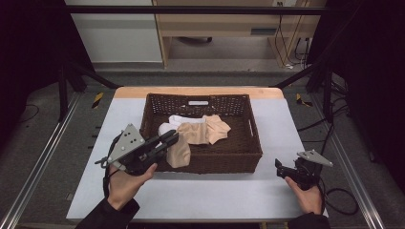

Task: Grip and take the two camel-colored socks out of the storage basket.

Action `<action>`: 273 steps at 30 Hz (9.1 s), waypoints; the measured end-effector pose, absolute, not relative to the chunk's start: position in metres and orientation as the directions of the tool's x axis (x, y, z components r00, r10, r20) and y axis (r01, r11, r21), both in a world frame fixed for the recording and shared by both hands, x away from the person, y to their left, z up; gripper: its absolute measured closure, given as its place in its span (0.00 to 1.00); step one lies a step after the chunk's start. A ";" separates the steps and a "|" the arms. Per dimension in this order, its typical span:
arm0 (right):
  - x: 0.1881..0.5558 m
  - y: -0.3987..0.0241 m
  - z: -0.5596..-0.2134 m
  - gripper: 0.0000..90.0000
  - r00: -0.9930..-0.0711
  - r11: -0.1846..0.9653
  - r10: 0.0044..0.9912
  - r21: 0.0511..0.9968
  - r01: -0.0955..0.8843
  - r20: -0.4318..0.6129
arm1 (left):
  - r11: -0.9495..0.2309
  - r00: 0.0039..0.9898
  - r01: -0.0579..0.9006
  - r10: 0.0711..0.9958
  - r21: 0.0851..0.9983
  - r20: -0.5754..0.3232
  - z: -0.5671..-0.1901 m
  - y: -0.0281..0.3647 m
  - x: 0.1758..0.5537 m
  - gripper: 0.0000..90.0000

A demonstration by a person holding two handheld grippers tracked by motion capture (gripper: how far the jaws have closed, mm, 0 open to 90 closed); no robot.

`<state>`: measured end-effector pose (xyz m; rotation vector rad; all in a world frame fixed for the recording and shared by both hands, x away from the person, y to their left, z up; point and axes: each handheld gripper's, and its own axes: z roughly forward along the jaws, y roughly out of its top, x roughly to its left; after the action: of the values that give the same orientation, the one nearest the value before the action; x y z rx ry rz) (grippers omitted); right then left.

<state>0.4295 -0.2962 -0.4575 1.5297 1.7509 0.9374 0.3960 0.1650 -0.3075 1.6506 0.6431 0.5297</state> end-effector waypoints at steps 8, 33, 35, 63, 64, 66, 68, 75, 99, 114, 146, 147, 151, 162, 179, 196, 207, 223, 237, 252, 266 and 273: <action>0.427 -0.297 -0.458 0.05 -0.132 0.070 0.991 0.834 0.547 0.003 | -0.154 0.756 0.159 0.654 0.975 -0.020 -0.332 0.165 0.384 0.91; 0.427 -0.296 -0.458 0.05 -0.133 0.085 0.991 0.830 0.551 -0.014 | -0.288 0.736 0.387 0.668 0.876 -0.106 -0.433 0.165 0.387 0.91; 0.427 -0.296 -0.458 0.05 -0.132 0.086 0.991 0.829 0.552 -0.014 | -0.315 0.727 0.407 0.680 0.858 -0.095 -0.443 0.164 0.390 0.91; 0.427 -0.297 -0.459 0.05 -0.132 0.085 0.991 0.828 0.554 -0.013 | -0.189 0.659 0.300 0.749 0.935 -0.060 -0.391 0.181 0.397 0.55; 0.427 -0.297 -0.459 0.05 -0.133 0.085 0.991 0.828 0.554 -0.012 | -0.190 0.657 0.295 0.752 0.936 -0.054 -0.387 0.180 0.400 0.55; 0.427 -0.297 -0.458 0.05 -0.136 0.085 0.991 0.829 0.553 -0.011 | -0.189 0.653 0.284 0.756 0.940 -0.045 -0.380 0.179 0.406 0.55; 0.427 -0.297 -0.457 0.05 -0.136 0.082 0.991 0.832 0.549 -0.008 | -0.185 0.648 0.274 0.761 0.944 -0.039 -0.370 0.176 0.416 0.54; 0.428 -0.298 -0.458 0.04 -0.133 0.084 0.991 0.836 0.542 -0.014 | -0.176 0.640 0.257 0.768 0.950 -0.031 -0.354 0.168 0.438 0.53; 0.429 -0.297 -0.457 0.04 -0.123 0.076 0.992 0.837 0.542 -0.010 | -0.184 0.577 0.257 0.817 0.949 0.002 -0.343 0.143 0.537 0.55; 0.430 -0.297 -0.458 0.04 -0.125 0.078 0.992 0.835 0.544 -0.011 | -0.305 0.532 0.411 0.845 0.859 0.046 -0.398 0.136 0.589 0.59; 0.432 -0.293 -0.461 0.05 -0.134 0.097 0.991 0.831 0.548 -0.027 | -0.515 0.634 0.538 0.769 0.667 0.082 -0.440 0.131 0.595 0.62; 0.432 -0.293 -0.461 0.05 -0.133 0.096 0.991 0.831 0.548 -0.027 | -0.518 0.635 0.541 0.768 0.663 0.082 -0.440 0.130 0.595 0.66; 0.431 -0.294 -0.461 0.05 -0.133 0.100 0.991 0.832 0.545 -0.032 | -0.512 0.633 0.558 0.772 0.653 0.065 -0.437 0.131 0.593 0.85; 0.431 -0.295 -0.460 0.05 -0.128 0.092 0.991 0.833 0.546 -0.026 | -0.426 0.620 0.503 0.784 0.752 0.030 -0.420 0.134 0.583 0.97; 0.430 -0.296 -0.460 0.05 -0.126 0.092 0.992 0.838 0.538 -0.028 | -0.224 0.638 0.257 0.770 0.940 0.009 -0.374 0.142 0.558 0.98; 0.430 -0.296 -0.459 0.05 -0.122 0.092 0.992 0.840 0.535 -0.031 | -0.079 0.686 0.098 0.728 0.992 -0.010 -0.321 0.148 0.516 0.98; 0.429 -0.296 -0.458 0.05 -0.121 0.090 0.992 0.841 0.533 -0.029 | -0.047 0.725 0.012 0.689 0.999 0.024 -0.283 0.153 0.476 0.98; 0.428 -0.297 -0.458 0.05 -0.122 0.093 0.992 0.842 0.531 -0.033 | -0.026 0.753 -0.040 0.657 0.999 0.047 -0.268 0.175 0.424 0.98; 0.428 -0.295 -0.458 0.05 -0.122 0.095 0.992 0.840 0.535 -0.035 | -0.025 0.800 -0.031 0.598 0.999 0.040 -0.284 0.177 0.384 0.98; 0.428 -0.296 -0.458 0.05 -0.123 0.100 0.992 0.840 0.533 -0.040 | -0.178 0.848 0.121 0.530 0.977 -0.009 -0.357 0.146 0.380 0.98; 0.429 -0.294 -0.461 0.05 -0.127 0.104 0.991 0.830 0.549 -0.041 | -0.298 0.826 0.273 0.560 0.915 -0.064 -0.426 0.137 0.393 0.97; 0.429 -0.292 -0.462 0.05 -0.129 0.111 0.991 0.823 0.557 -0.047 | -0.332 0.792 0.309 0.609 0.891 -0.048 -0.446 0.145 0.399 0.86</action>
<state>0.4292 -0.2923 -0.4622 1.5111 1.7635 0.8823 0.3987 0.1447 -0.4458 1.9381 0.6915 0.3604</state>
